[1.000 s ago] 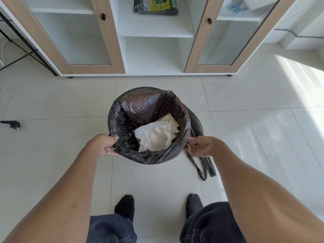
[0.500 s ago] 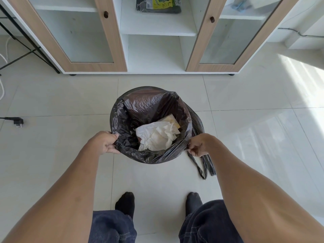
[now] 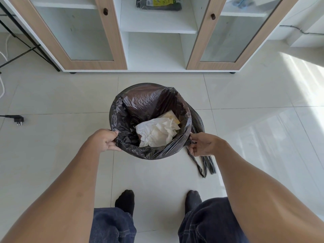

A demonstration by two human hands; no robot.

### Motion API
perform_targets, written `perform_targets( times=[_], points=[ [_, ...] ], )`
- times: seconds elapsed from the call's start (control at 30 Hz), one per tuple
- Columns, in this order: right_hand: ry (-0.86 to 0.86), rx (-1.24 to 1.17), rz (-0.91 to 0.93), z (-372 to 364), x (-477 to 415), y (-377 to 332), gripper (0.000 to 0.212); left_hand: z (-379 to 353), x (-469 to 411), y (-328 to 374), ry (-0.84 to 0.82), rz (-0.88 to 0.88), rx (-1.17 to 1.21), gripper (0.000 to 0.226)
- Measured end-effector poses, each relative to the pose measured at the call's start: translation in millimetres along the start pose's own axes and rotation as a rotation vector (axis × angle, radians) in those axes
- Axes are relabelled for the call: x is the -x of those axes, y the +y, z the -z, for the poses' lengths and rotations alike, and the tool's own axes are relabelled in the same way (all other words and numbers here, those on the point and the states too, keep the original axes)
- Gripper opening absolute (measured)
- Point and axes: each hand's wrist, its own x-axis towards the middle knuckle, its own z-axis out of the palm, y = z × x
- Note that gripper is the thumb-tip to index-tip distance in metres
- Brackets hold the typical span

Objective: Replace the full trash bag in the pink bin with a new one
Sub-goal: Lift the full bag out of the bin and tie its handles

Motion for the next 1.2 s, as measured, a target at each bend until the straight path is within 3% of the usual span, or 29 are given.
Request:
perform_targets(
  times=[0.07, 0.2, 0.43, 0.63, 0.83, 1.0, 1.2],
  points=[
    [-0.005, -0.058, 0.022, 0.5, 1.8, -0.4, 0.032, 0.1, -0.6, -0.3, -0.014, 0.002, 0.006, 0.037],
    [0.041, -0.115, 0.013, 0.9, -3.8, -0.7, 0.013, -0.2, -1.6, -0.9, -0.037, 0.007, 0.028, 0.037],
    [0.036, -0.178, 0.03, -5.7, -6.0, -0.8, 0.01, 8.8, -2.4, -1.9, -0.06, 0.021, 0.044, 0.037],
    [0.145, -0.198, 0.024, -15.8, -9.7, -3.8, 0.025, 9.0, -4.9, -2.2, -0.078, 0.027, 0.05, 0.037],
    [0.009, -0.514, 0.059, -20.9, -6.8, -7.4, 0.039, 4.7, -3.4, -1.9, -0.086, 0.027, 0.076, 0.027],
    [0.067, -0.358, 0.151, -20.8, -8.2, -10.4, 0.023, 3.0, -4.7, -2.1, -0.125, 0.035, 0.1, 0.019],
    [0.214, -0.139, 0.273, -8.9, -16.0, -13.4, 0.031, 3.0, -5.5, -2.3, -0.124, 0.029, 0.085, 0.027]
  ],
)
